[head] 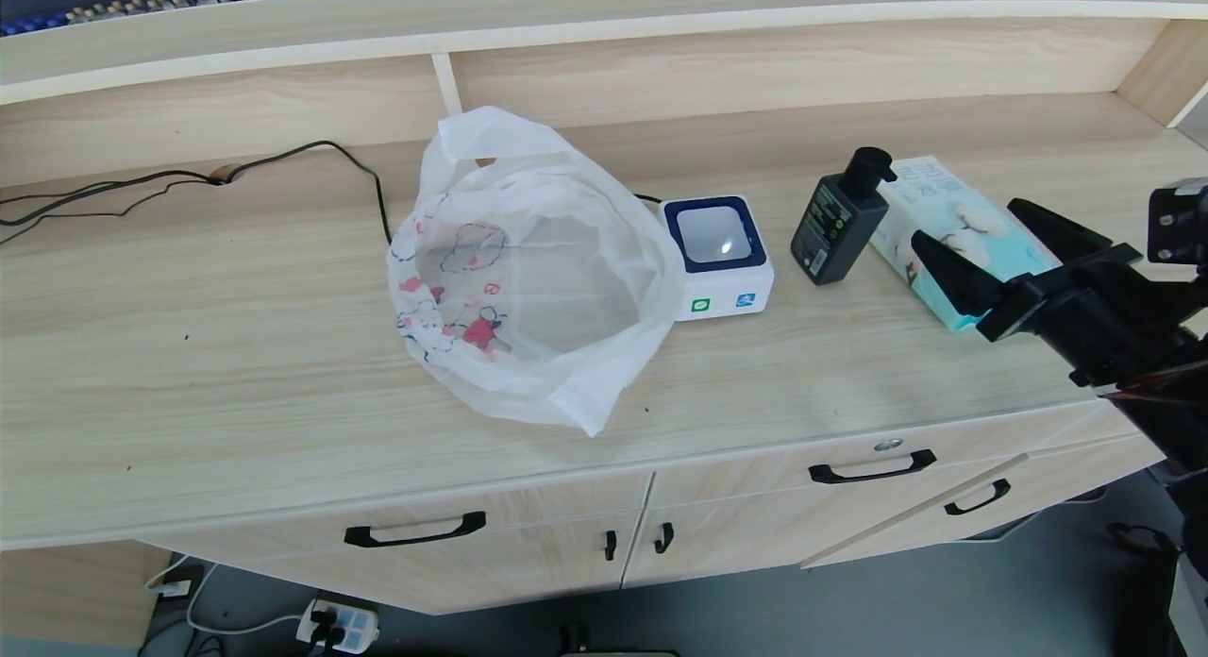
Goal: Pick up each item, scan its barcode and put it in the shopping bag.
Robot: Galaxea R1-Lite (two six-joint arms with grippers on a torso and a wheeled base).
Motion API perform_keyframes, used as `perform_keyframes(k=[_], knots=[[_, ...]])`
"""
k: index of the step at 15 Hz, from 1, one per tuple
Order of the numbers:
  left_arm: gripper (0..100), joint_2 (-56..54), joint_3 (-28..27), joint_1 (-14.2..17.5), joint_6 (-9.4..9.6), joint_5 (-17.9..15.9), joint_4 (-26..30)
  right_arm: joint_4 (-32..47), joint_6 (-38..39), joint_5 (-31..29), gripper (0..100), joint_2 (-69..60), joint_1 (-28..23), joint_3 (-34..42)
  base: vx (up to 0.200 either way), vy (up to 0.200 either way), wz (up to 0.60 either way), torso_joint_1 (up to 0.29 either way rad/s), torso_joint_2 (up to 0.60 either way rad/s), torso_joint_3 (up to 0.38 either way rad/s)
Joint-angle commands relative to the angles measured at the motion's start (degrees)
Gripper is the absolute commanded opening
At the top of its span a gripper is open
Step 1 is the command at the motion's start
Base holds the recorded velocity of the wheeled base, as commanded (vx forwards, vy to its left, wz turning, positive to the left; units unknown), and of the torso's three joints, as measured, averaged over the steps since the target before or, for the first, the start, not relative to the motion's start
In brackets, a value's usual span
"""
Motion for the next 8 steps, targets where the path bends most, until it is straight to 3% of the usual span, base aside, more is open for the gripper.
perform_keyframes(k=[1, 8], knots=[[100, 0.0, 0.0, 0.0, -0.02, 0.0, 0.0, -0.1, 0.0, 0.2, 100, 3.8, 0.6, -2.3, 0.000, 0.000, 0.00, 0.000, 0.00, 0.000], [100, 0.0, 0.0, 0.0, -0.02, 0.0, 0.0, -0.1, -0.3, -0.9, 100, 10.2, 6.0, -8.2, 0.000, 0.000, 0.00, 0.000, 0.00, 0.000]])
